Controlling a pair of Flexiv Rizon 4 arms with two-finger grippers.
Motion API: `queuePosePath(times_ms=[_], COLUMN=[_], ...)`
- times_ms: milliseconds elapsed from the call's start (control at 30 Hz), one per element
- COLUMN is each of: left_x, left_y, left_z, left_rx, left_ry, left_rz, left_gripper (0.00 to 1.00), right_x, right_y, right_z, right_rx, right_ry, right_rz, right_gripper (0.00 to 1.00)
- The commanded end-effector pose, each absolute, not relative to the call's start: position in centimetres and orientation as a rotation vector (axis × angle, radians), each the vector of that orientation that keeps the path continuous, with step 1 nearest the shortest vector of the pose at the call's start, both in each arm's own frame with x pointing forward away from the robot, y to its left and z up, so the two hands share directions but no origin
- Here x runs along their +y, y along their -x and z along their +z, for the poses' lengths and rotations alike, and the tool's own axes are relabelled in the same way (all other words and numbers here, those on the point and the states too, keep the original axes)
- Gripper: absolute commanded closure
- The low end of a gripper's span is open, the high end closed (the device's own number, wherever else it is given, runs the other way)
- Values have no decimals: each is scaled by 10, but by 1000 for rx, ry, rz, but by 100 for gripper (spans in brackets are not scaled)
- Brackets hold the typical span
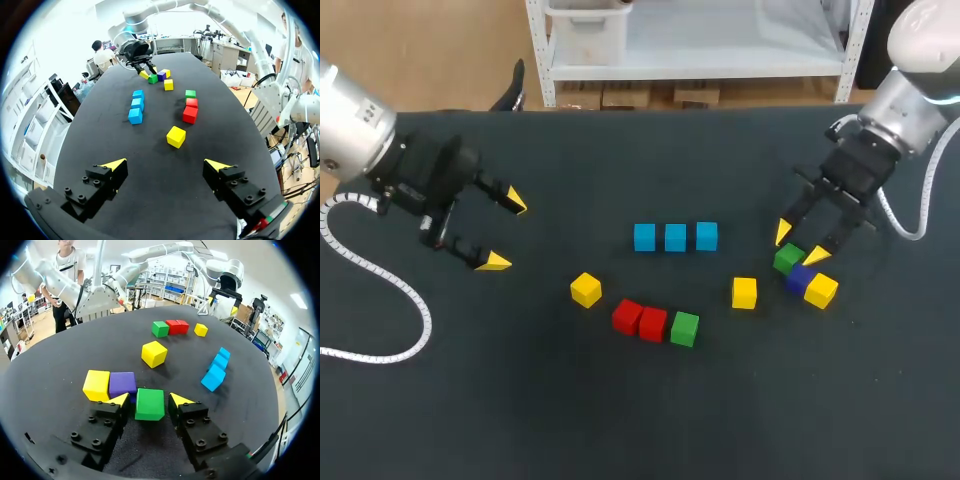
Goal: Place the blue cubes, place green cubes on the blue cubes, place the yellow cubes on the green cubes, then place the red cubes on the yellow cubes, and place purple cube on the red cubes.
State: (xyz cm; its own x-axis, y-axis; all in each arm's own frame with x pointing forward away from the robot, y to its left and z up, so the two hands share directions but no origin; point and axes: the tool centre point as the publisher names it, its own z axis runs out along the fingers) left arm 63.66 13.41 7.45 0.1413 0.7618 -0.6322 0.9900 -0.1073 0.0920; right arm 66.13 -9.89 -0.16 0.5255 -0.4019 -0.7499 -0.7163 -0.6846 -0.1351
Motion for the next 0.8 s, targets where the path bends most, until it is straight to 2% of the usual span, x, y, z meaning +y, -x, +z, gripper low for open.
queuePosePath(times_ms=[33, 300, 367, 467, 500, 533, 800], left_x=[135, 135, 135, 135, 135, 135, 135], left_y=[-636, -636, -636, -636, -636, -636, -636], left_z=[73, 73, 73, 73, 73, 73, 73], left_rx=[1667, 1667, 1667, 1667, 1667, 1667, 1667], left_ry=[-1925, -1925, -1925, -1925, -1925, -1925, -1925], left_rz=[-600, -600, -600, -600, -600, -600, -600], left_gripper=[0, 0, 0, 0, 0, 0, 0], right_x=[-98, -98, -99, -100, -100, -100, -103], right_y=[-661, -661, -660, -660, -660, -660, -662], right_z=[-2, -3, -4, -4, -4, -4, 12], right_rx=[917, 927, 932, 938, 940, 948, 1114], right_ry=[2339, 2343, 2343, 2342, 2341, 2342, 2315], right_rz=[988, 989, 990, 991, 991, 990, 934], right_gripper=[52, 57, 63, 76, 93, 100, 100])
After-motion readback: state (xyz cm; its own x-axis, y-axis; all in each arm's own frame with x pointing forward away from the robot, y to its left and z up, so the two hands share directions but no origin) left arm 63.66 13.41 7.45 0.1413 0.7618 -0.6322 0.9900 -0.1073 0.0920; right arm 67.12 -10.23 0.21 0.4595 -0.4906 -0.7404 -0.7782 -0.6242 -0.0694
